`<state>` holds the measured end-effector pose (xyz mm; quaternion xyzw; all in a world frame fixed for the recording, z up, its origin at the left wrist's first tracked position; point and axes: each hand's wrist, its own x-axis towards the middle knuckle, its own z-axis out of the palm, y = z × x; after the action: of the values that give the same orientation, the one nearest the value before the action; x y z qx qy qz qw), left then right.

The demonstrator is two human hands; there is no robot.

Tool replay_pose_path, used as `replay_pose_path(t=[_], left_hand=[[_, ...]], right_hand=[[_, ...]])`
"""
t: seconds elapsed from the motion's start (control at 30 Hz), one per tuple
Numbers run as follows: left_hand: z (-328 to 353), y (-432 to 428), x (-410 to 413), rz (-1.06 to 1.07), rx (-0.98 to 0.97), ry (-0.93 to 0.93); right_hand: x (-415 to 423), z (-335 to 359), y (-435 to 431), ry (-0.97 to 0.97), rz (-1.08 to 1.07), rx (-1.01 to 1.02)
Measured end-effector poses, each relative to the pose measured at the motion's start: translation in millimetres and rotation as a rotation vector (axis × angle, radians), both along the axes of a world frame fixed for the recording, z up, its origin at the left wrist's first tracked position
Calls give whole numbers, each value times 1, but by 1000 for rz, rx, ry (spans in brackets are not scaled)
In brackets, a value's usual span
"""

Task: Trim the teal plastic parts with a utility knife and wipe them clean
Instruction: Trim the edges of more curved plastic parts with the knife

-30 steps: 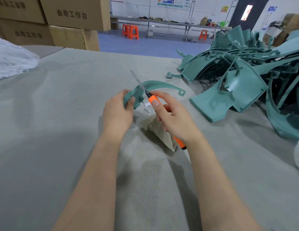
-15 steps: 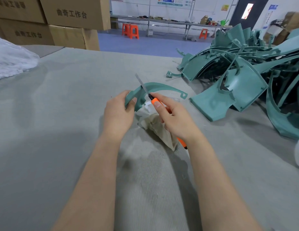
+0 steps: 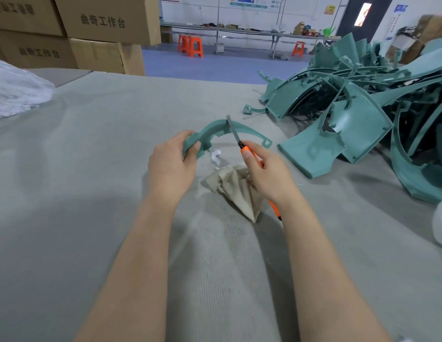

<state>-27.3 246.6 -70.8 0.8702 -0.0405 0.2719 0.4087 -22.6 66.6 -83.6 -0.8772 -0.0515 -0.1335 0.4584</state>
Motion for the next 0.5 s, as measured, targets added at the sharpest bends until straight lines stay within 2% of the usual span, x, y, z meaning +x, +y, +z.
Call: replay_pose_path(t=[0.27,0.4,0.5], left_hand=[[1,-1,-2,-29,39,3],[-1,-1,-1,-47,33,20],[-2,-1,0,-49,-32,25]], right_hand=[[7,-9,-14,113,-133,-24],[3,-7,-17,123,-212,-68],[-2,0,-14,47,-217,18]])
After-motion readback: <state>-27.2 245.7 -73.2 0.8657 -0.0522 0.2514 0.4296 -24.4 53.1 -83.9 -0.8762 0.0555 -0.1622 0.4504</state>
